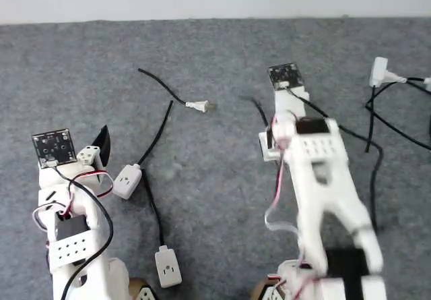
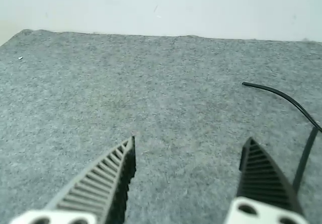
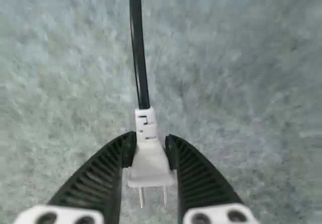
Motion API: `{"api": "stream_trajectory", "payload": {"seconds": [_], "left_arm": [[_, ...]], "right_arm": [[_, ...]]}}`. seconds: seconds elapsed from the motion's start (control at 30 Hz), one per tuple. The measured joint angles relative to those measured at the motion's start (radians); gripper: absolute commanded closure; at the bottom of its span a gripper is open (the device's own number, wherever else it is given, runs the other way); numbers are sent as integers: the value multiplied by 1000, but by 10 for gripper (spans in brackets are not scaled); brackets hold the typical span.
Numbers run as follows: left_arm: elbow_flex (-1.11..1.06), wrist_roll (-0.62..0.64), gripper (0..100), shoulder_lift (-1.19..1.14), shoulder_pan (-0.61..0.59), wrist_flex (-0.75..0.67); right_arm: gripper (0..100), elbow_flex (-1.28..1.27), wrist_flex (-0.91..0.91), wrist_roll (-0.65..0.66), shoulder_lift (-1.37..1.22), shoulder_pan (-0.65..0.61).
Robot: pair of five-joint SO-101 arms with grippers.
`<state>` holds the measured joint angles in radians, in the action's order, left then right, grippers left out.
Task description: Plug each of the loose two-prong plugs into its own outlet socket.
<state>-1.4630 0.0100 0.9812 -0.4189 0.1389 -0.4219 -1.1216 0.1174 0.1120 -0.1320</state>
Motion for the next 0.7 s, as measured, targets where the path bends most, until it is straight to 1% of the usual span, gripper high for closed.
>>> {"api": "stream_trajectory", "payload": {"seconds": [0.1, 0.53, 0.7], "left_arm": [[0, 0, 684, 0, 0, 0], [0, 0, 684, 0, 0, 0], [0, 0, 684, 0, 0, 0]], "right_arm": [[990, 38, -26, 0, -54, 0], [990, 54, -28, 0, -72, 0], [990, 54, -12, -3, -72, 37]]}}
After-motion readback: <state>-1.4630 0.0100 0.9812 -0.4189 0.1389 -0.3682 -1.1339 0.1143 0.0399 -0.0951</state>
